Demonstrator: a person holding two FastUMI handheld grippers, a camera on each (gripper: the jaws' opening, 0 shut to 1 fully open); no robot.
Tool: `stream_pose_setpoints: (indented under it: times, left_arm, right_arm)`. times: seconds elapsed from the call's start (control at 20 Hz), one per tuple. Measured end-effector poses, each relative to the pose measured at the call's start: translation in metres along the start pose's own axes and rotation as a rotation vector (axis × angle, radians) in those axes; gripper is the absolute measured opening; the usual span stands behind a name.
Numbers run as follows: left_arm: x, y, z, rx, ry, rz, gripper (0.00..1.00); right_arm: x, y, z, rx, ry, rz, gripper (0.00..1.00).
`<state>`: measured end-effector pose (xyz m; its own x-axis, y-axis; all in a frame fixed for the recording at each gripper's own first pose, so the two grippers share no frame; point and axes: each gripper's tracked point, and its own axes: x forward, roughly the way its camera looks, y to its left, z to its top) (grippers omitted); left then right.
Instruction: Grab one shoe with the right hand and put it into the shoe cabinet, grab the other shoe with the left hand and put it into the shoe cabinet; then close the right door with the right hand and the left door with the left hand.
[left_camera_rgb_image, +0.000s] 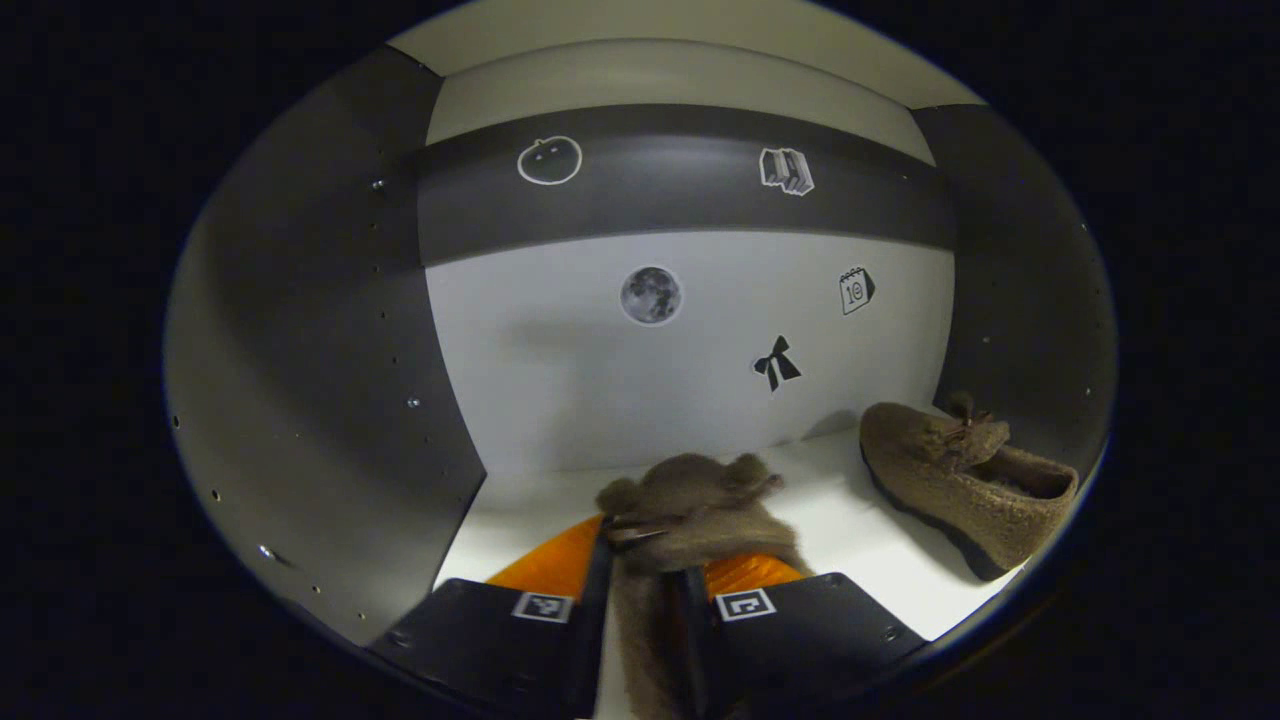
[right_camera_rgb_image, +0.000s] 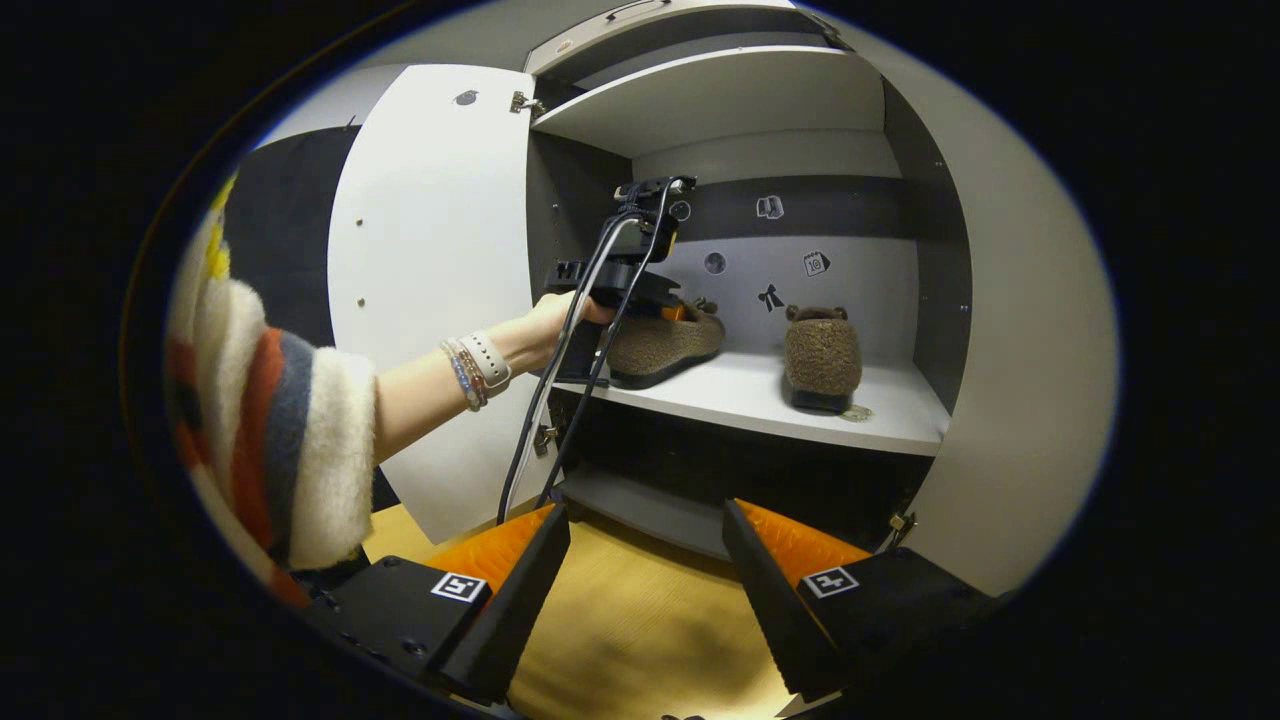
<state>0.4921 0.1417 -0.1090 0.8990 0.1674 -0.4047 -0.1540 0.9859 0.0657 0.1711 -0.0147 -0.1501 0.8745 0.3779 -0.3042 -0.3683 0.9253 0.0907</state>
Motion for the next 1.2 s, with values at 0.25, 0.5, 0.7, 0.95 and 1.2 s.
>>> stream_pose_setpoints:
  times: [0.25,0.5,0.7,0.95,1.2]
  left_arm:
    - [-0.039,0.018,0.006,0.048,-0.023,0.039,0.96]
    - [-0.108,0.01,0.015,0.064,-0.105,0.003,0.96]
    - [-0.192,-0.029,0.022,0.063,-0.198,-0.12,0.96]
    - [-0.316,-0.06,0.013,0.0,-0.285,-0.302,0.96]
    - [-0.414,-0.085,-0.023,-0.055,-0.293,-0.489,0.96]
  right_arm:
    - [-0.004,-0.002,0.008,-0.001,-0.019,-0.021,0.98]
    - [-0.016,0.016,0.02,-0.036,-0.061,-0.026,0.98]
    - [-0.042,0.03,0.043,-0.064,-0.113,-0.063,0.98]
    - [-0.103,0.037,0.097,-0.098,-0.258,-0.17,0.98]
    - [-0.176,0.027,0.126,-0.011,-0.385,-0.264,0.98]
